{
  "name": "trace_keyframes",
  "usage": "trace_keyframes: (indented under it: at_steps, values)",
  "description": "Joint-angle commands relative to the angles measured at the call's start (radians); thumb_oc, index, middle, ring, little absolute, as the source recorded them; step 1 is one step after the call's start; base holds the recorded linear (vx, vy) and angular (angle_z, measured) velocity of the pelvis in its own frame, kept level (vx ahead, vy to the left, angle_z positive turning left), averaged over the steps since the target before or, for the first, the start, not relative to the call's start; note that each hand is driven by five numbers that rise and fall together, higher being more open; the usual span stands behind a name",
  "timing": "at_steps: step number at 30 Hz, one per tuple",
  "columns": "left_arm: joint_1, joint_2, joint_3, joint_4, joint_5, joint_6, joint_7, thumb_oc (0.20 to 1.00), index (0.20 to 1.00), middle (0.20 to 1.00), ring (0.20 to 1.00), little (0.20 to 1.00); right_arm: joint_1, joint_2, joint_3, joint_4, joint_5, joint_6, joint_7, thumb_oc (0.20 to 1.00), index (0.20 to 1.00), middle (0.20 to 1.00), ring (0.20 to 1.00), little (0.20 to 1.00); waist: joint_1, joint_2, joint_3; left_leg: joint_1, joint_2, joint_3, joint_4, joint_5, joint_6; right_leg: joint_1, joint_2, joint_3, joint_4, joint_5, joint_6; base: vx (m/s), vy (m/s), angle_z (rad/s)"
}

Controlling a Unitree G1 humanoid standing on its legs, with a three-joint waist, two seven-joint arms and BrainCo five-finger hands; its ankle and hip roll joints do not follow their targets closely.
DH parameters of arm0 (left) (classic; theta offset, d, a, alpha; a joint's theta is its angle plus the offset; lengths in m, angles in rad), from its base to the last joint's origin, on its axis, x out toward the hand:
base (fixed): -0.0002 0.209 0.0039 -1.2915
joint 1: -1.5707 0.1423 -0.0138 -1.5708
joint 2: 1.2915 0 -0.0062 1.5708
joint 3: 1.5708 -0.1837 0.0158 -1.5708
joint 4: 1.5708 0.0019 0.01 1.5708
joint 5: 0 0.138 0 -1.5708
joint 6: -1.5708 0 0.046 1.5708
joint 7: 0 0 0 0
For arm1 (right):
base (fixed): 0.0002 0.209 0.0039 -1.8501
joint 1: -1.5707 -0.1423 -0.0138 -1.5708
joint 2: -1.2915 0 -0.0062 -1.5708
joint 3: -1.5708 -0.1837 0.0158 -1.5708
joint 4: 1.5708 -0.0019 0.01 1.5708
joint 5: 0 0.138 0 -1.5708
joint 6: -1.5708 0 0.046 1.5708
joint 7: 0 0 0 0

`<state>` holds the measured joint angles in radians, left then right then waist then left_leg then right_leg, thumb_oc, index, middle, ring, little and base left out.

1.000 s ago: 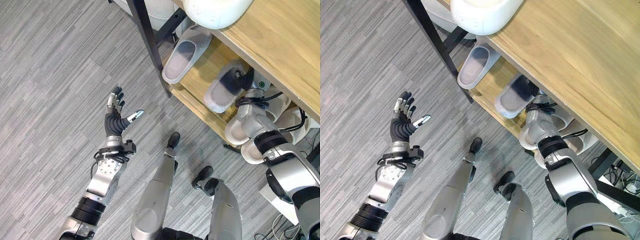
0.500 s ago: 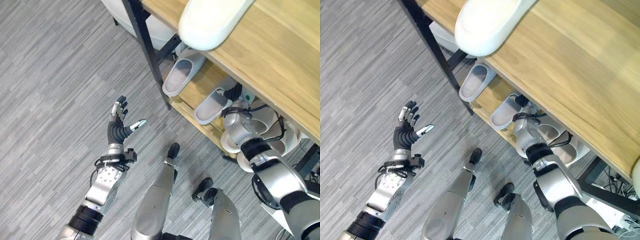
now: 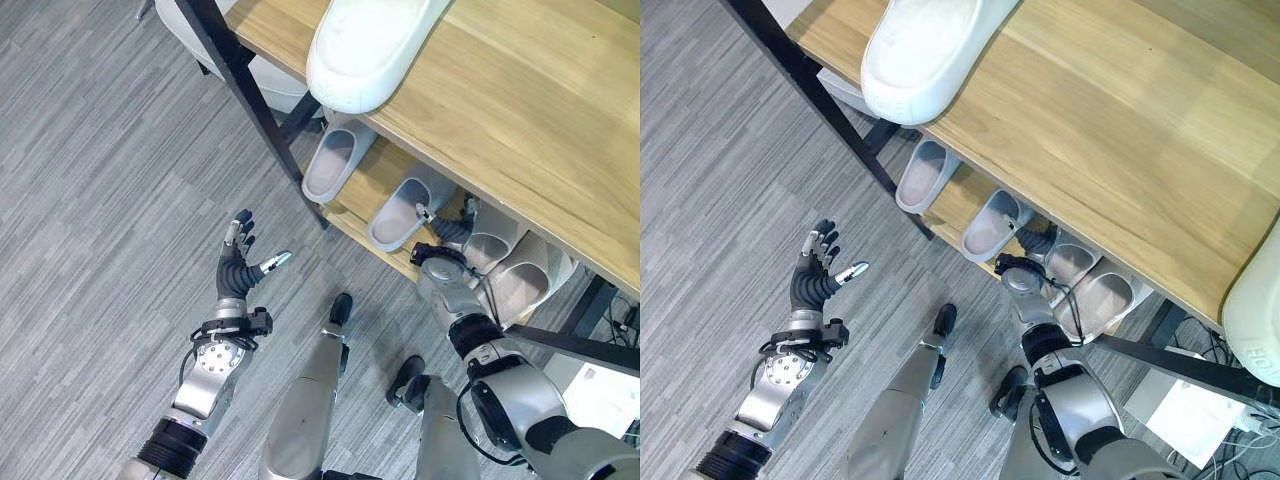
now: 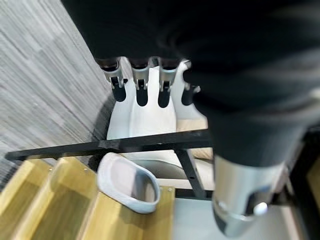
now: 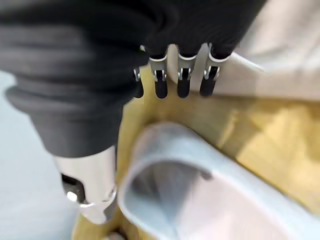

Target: Arrange the slippers neatly on the shoe rack.

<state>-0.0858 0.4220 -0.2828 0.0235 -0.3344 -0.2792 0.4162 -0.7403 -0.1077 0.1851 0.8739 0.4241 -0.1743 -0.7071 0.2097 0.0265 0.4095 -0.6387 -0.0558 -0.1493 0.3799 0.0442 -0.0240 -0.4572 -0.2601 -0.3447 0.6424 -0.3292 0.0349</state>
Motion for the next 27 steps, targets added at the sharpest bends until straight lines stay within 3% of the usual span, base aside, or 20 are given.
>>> trace_keyframes:
  at_steps: [1, 7, 11, 21, 27]
  values:
    - [0.000, 0.004, -0.004, -0.048, -0.015, -0.039, -0.023, 1.000, 1.000, 1.000, 1.000, 1.000, 0.016, -0.009, 0.010, -0.010, 0.100, -0.063, 0.059, 1.000, 1.000, 1.000, 1.000, 1.000, 0.039, 0.004, 0.019, 0.041, 0.037, 0.001, 0.105, -0.247, -0.008, 0.104, -0.002, 0.054, -0.074, -0.046, 0.025, 0.02, -0.033, 0.02]
    - [0.004, 0.006, -0.009, -0.045, -0.020, -0.039, -0.028, 1.000, 1.000, 1.000, 1.000, 1.000, -0.014, -0.022, 0.002, 0.022, 0.159, -0.077, 0.085, 1.000, 1.000, 1.000, 1.000, 1.000, 0.063, 0.006, 0.024, 0.041, 0.035, -0.006, 0.098, -0.243, -0.010, 0.116, -0.005, 0.039, -0.081, -0.038, 0.034, 0.02, -0.030, 0.03]
    - [0.004, 0.003, 0.000, -0.046, -0.023, -0.041, -0.037, 1.000, 1.000, 1.000, 1.000, 1.000, -0.003, -0.013, 0.005, 0.004, 0.237, -0.101, 0.152, 1.000, 1.000, 1.000, 1.000, 1.000, 0.078, 0.009, 0.028, 0.043, 0.028, -0.012, 0.127, -0.257, -0.005, 0.129, -0.016, 0.037, -0.052, -0.051, 0.036, 0.01, -0.001, 0.02]
    - [0.042, 0.028, 0.020, -0.073, -0.044, -0.045, -0.065, 1.000, 1.000, 1.000, 1.000, 1.000, -0.060, -0.185, -0.020, 0.040, 0.139, -0.056, 0.172, 1.000, 1.000, 1.000, 1.000, 1.000, 0.112, 0.008, 0.034, 0.028, 0.012, -0.037, 0.231, -0.305, 0.006, 0.140, -0.042, 0.022, 0.051, -0.096, 0.032, 0.01, -0.008, 0.13]
    - [0.068, 0.026, 0.032, -0.074, -0.045, -0.033, -0.073, 1.000, 1.000, 1.000, 1.000, 1.000, -0.032, -0.192, -0.006, 0.031, 0.123, -0.052, 0.194, 1.000, 1.000, 1.000, 1.000, 1.000, 0.117, 0.009, 0.045, 0.023, 0.022, -0.044, 0.321, -0.352, 0.011, 0.133, -0.040, 0.036, 0.139, -0.152, 0.006, 0.01, 0.009, 0.02]
